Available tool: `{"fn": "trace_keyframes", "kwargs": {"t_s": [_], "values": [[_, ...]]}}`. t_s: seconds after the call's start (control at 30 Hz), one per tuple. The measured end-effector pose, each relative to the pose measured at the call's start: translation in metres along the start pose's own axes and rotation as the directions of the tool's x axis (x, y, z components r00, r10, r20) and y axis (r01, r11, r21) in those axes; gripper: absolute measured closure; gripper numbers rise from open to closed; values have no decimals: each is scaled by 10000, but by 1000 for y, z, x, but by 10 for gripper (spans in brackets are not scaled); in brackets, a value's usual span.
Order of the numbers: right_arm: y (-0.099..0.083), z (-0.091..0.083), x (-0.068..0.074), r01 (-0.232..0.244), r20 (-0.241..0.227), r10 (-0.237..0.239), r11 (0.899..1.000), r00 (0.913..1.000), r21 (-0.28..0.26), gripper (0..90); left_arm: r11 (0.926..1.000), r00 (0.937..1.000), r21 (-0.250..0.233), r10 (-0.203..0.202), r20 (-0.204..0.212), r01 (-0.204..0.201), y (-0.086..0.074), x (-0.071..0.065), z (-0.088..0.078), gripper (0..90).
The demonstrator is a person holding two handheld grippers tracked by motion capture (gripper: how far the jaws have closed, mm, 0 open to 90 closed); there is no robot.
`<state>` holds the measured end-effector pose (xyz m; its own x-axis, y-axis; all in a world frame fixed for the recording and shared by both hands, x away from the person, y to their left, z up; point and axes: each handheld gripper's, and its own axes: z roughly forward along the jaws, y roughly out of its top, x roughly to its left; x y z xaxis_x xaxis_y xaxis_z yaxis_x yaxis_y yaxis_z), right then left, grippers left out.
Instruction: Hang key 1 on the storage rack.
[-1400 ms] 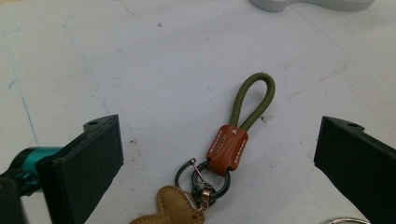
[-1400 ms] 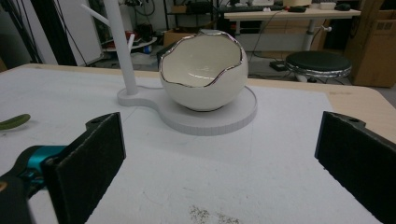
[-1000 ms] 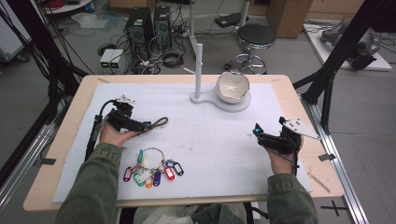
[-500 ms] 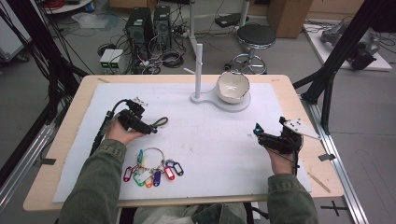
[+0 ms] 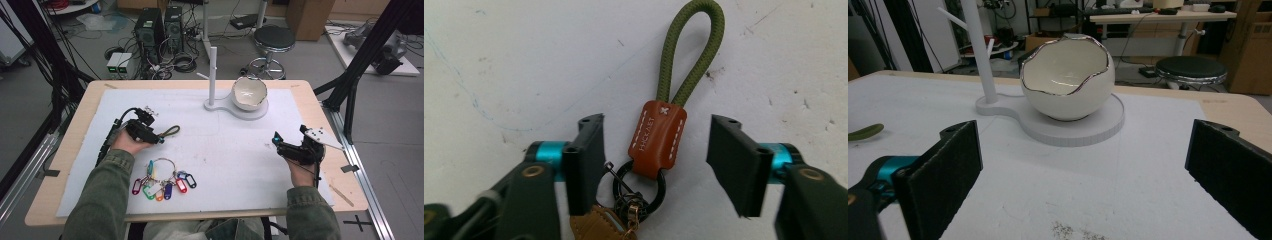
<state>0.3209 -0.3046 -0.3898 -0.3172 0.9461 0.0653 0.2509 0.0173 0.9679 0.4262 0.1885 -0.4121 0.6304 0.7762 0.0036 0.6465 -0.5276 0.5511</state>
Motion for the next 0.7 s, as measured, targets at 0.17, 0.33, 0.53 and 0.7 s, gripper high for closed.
{"fn": "trace_keyframes", "kwargs": {"t_s": [0.17,0.33,0.53,0.7], "values": [[0,0,0,29,13,-29,10000,10000,-44,7,9998,9999,165,-127,99,125,-1,2,4,462],[0,-1,0,68,6,-68,9999,10000,-130,8,9989,9998,422,-184,44,182,-2,3,7,548],[0,-2,0,54,5,-54,9999,10000,-123,7,9984,9999,555,-143,-31,145,-2,5,6,686],[0,-1,0,70,3,-70,9999,10000,-113,7,9987,9994,375,-349,-11,349,-2,9,2,704]]}}
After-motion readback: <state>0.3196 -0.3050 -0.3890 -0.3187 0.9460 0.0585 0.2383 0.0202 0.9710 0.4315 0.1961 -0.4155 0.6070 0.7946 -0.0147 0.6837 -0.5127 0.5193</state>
